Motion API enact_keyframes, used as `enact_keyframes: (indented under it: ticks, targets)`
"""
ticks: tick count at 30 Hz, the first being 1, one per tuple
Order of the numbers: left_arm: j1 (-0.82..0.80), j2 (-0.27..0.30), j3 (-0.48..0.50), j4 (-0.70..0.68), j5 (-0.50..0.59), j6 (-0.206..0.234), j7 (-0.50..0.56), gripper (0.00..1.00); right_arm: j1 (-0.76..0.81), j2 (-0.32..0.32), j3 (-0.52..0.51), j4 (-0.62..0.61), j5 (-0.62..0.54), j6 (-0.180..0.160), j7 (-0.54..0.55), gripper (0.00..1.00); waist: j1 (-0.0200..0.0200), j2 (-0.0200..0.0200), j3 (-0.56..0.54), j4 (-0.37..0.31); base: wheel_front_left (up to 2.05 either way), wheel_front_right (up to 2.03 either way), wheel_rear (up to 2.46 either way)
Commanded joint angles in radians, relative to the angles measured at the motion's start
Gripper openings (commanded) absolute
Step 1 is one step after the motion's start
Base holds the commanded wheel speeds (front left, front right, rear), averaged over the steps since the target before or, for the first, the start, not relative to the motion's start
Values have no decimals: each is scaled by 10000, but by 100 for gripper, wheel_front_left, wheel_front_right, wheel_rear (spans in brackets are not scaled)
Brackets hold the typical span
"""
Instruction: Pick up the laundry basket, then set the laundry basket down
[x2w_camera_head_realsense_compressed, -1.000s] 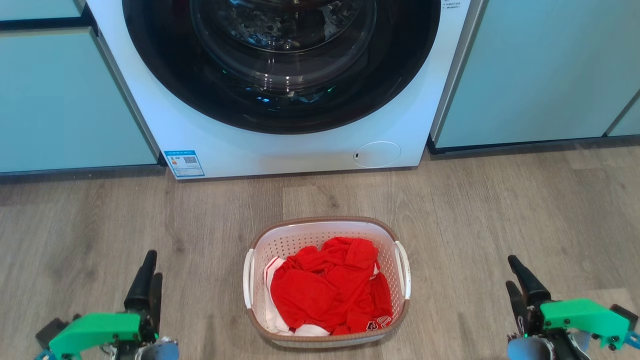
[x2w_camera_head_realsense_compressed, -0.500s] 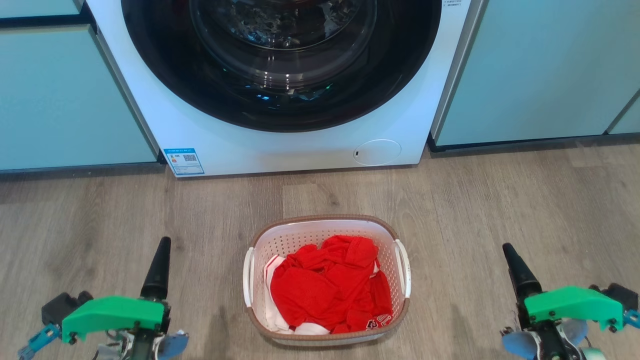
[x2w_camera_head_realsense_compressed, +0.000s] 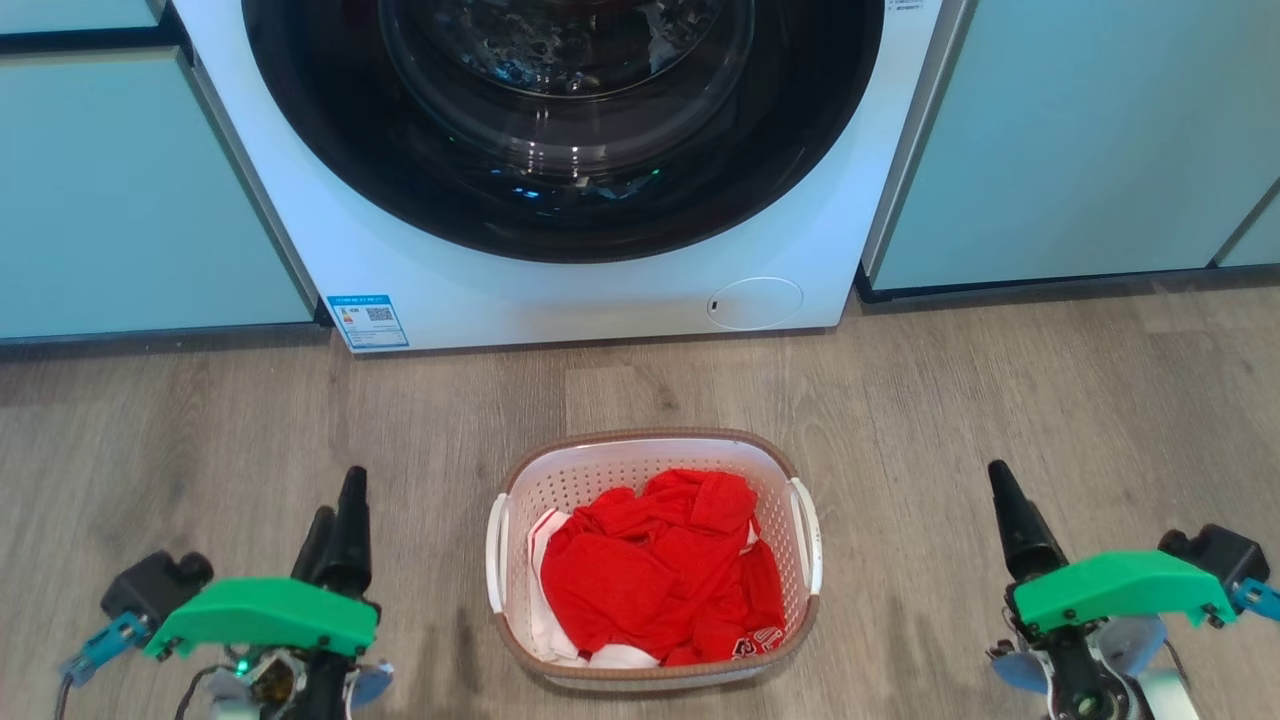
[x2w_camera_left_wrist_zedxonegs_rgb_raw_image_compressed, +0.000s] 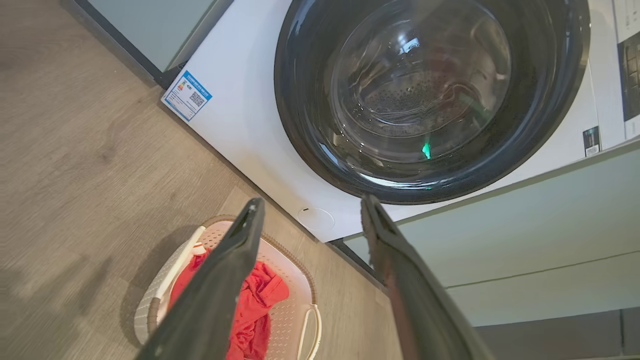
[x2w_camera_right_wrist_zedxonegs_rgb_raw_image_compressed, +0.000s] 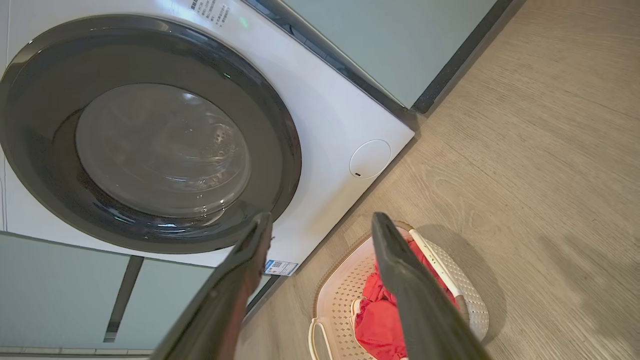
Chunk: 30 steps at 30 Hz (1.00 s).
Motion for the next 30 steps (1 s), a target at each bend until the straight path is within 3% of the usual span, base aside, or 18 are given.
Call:
enact_keyframes:
  ticks: [1,20,30]
  targets:
    - [-396,210,30,-487,453,96,-155,100,-434,-109,151,-461,-423,25,-150,100,0,0,-2,-1,0,0,0]
    - [-167,642,-661,-826,2698,1018,-682,100,-460,-131,656,-713,-2820,34,-676,100,0,0,-52,5,0,0,0]
    - [-4,730,-945,-996,3851,1295,-975,100,-463,-144,960,-838,-4061,39,-969,100,0,0,-107,16,0,0,0]
